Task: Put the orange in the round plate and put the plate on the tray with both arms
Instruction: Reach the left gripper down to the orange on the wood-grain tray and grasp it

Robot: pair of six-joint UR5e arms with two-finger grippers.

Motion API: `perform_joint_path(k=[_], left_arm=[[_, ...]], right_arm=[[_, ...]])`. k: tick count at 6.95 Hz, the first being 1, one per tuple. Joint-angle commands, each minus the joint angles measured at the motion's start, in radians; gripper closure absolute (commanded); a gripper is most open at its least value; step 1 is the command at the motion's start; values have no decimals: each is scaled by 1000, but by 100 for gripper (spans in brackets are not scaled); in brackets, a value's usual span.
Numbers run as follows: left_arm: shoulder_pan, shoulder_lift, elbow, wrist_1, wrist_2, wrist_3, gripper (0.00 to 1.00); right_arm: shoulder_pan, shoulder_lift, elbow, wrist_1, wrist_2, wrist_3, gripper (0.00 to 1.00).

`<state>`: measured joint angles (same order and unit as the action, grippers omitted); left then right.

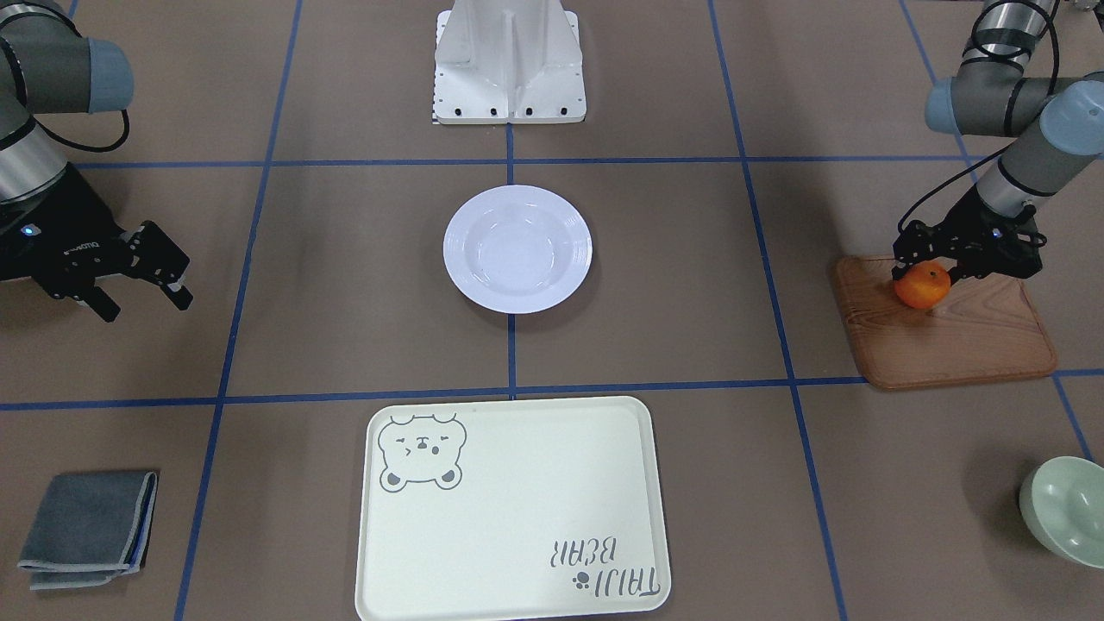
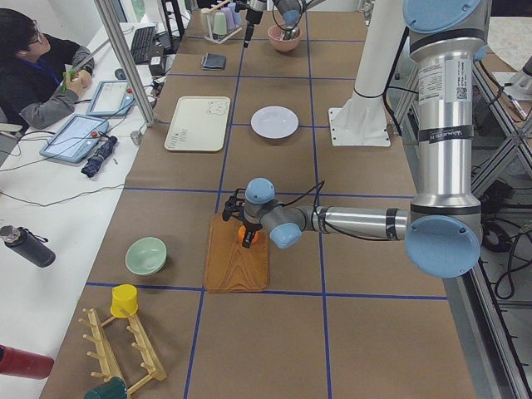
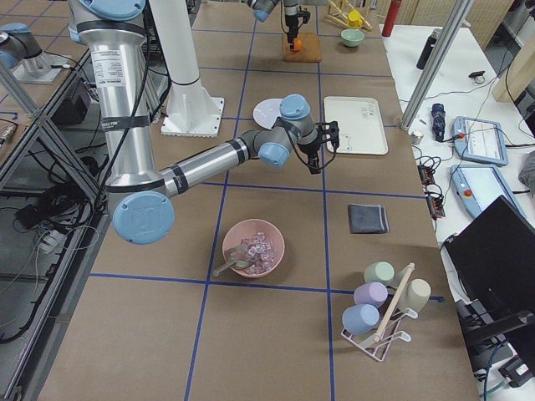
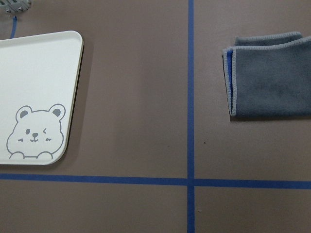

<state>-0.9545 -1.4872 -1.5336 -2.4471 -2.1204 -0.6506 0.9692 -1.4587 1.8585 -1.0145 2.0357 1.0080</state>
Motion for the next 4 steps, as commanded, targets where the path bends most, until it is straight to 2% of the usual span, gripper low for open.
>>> perform_joint_path(k=[1, 3, 4], left_arm=[[-1, -10, -20, -12, -10, -4, 100], [-21, -51, -107, 72, -49, -10, 100], [-21, -95, -143, 126, -44, -79, 100]], right_arm=[[-1, 0, -1, 2, 0, -3, 0], [-1, 1, -2, 4, 0, -5, 0], [-1, 3, -2, 4, 0, -5, 0]])
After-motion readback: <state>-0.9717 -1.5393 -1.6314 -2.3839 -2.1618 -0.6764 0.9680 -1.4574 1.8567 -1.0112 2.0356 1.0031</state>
